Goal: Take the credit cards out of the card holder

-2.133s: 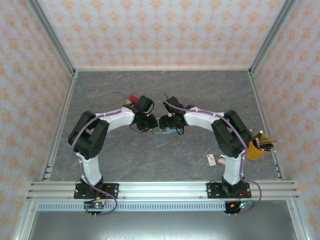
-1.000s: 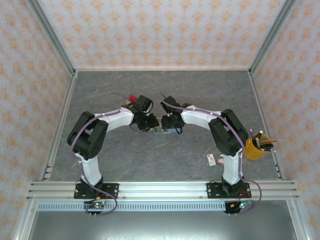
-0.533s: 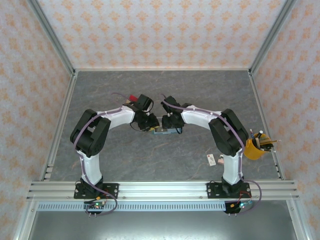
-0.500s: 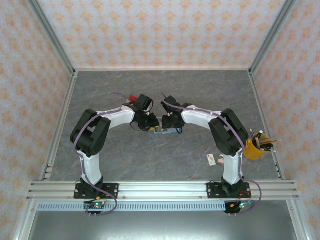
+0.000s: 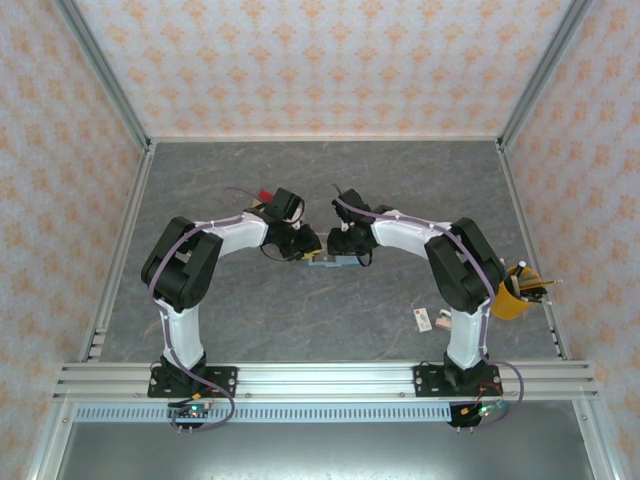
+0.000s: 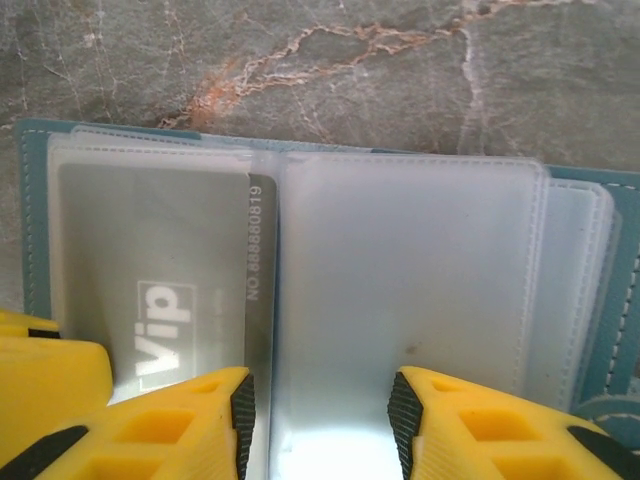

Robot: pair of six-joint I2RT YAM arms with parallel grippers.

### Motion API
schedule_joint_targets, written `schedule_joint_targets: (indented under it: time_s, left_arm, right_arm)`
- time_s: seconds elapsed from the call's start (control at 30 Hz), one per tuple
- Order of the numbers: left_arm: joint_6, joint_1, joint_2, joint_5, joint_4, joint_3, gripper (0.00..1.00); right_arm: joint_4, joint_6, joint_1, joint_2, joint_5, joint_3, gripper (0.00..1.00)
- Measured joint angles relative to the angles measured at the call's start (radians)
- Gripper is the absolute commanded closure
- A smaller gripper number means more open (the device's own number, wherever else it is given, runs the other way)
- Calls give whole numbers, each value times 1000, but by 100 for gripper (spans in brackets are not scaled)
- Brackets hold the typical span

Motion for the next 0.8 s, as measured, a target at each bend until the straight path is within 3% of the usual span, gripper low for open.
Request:
schedule_joint_targets:
  time_s: [0.17, 0.37, 0.6, 0.8]
  left_arm:
    - [-5, -2, 0, 33, 76, -32, 79]
    - [-28, -3, 0, 90, 173, -64, 77]
    - [-39, -42, 0, 140, 245, -57, 72]
    - [-70, -94, 31, 144, 254, 50, 67]
  right_arm:
    - [-23, 51, -13, -61, -15, -33, 55]
    - [-19, 96, -14, -255, -9, -93, 53]
    - [-7, 113, -14, -422, 77, -176, 50]
    - [-6, 114, -14, -495, 167, -232, 49]
